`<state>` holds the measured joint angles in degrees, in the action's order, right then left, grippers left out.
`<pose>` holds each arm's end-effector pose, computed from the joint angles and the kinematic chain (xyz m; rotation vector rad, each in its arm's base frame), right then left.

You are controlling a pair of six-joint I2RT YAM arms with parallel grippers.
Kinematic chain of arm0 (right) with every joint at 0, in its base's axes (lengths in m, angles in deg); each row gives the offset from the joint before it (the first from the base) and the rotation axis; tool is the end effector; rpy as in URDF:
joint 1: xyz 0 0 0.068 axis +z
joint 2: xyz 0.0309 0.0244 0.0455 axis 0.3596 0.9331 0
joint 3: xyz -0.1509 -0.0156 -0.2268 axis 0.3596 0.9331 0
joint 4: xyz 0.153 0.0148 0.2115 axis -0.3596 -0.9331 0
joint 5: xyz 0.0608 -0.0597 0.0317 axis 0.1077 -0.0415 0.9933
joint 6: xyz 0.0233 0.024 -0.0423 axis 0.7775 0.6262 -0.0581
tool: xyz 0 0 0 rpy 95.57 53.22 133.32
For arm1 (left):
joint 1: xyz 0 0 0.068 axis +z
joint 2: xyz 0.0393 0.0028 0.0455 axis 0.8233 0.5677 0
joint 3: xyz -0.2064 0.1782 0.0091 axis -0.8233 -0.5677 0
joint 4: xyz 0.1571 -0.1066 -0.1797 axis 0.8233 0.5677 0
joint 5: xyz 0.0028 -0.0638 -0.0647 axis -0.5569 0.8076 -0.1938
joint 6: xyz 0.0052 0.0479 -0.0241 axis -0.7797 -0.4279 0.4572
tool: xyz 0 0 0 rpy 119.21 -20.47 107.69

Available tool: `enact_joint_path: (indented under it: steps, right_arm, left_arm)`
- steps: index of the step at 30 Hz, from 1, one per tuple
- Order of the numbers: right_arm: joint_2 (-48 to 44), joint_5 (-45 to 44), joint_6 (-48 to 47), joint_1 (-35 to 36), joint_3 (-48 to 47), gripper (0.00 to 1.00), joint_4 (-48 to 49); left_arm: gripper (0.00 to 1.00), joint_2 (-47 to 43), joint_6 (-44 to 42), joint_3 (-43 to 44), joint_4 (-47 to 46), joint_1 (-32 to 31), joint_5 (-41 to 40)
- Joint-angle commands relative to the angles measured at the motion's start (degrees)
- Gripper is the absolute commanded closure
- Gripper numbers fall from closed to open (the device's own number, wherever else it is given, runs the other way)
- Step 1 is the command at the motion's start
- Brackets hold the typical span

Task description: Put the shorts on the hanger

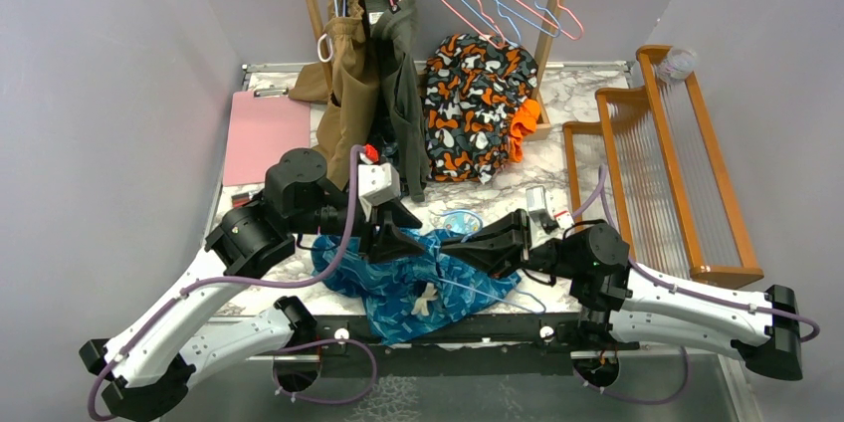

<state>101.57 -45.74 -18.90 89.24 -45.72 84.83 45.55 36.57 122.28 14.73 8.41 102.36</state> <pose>0.0580 0.1681 0.3377 -0.8145 1.0249 1.3587 0.0884 -0.1283 0.4100 1.2240 1.5521 -1.2113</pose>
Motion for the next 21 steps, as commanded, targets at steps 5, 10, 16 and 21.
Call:
enact_joint_path:
  steps: [5,10,16,21]
  right_arm:
    - [0.21,-0.22,0.53,0.06,-2.48,0.99,4.05]
    - [0.95,-0.06,0.74,0.09,-2.36,0.99,4.69]
    - [1.72,0.04,0.92,0.06,-2.42,0.99,5.13]
    - [2.31,0.51,1.22,0.04,-2.68,0.99,5.43]
  left_arm:
    - [0.68,0.00,-0.03,-0.39,-1.37,-0.31,2.77]
    - [0.89,0.35,0.58,0.88,-2.50,-0.36,3.22]
    - [0.97,-0.02,2.43,2.02,-5.91,-0.32,3.95]
    - [0.97,-0.19,3.93,2.40,-9.00,-0.35,4.41]
